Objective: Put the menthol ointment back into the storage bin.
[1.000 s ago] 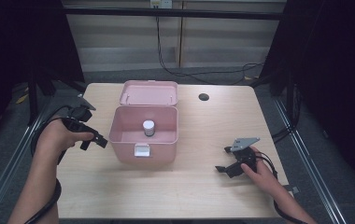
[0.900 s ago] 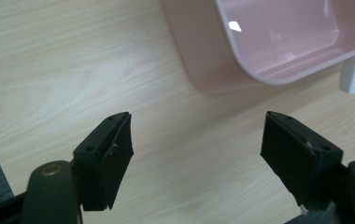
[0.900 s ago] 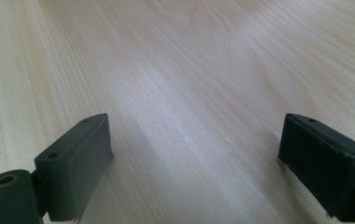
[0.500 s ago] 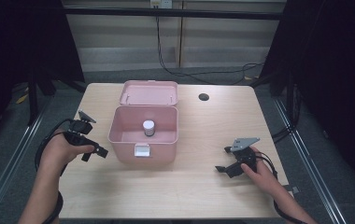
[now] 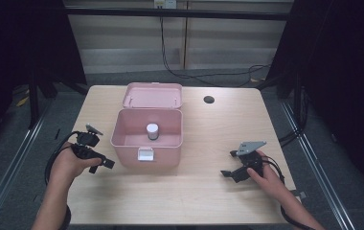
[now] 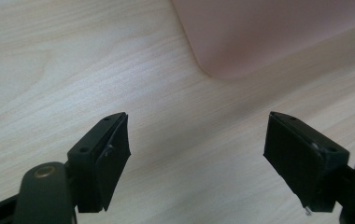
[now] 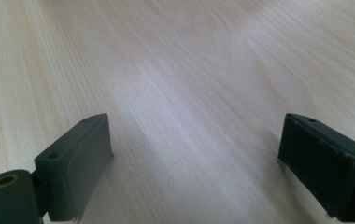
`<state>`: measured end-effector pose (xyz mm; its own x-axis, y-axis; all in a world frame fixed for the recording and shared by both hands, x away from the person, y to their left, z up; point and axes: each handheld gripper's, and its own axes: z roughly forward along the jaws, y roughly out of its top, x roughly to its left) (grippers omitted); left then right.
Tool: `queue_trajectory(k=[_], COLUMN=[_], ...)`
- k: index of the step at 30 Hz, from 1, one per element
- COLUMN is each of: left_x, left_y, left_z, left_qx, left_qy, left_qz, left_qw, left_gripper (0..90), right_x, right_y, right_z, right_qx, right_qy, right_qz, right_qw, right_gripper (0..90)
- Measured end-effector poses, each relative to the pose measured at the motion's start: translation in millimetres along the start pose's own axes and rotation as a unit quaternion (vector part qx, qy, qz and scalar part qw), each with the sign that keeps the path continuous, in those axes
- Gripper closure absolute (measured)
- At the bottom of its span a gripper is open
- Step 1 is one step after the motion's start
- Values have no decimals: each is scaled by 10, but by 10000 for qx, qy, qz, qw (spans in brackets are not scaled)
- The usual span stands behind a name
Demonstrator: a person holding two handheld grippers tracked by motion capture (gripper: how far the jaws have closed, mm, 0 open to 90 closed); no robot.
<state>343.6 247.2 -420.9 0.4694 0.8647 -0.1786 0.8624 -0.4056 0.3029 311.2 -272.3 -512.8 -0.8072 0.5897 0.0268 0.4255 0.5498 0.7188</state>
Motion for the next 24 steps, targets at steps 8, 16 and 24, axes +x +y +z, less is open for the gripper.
queue_trajectory(k=[8, 16, 24], left_x=[-8, -4, -6], left_y=[-95, -195, -248], left_z=[216, 414, 525], left_qx=[-3, -41, -504], left_qy=[-120, -104, 17], left_qz=[44, 109, 342], left_qw=[9999, 9999, 9981], left_gripper=[216, 214, 192], right_x=[0, 0, 0], right_y=[0, 0, 0], right_z=[0, 0, 0], right_qx=[-1, -1, -1], right_qy=[0, 0, 0], right_qz=[-1, -1, -1], right_qw=[10000, 10000, 10000], right_gripper=[90, 90, 90])
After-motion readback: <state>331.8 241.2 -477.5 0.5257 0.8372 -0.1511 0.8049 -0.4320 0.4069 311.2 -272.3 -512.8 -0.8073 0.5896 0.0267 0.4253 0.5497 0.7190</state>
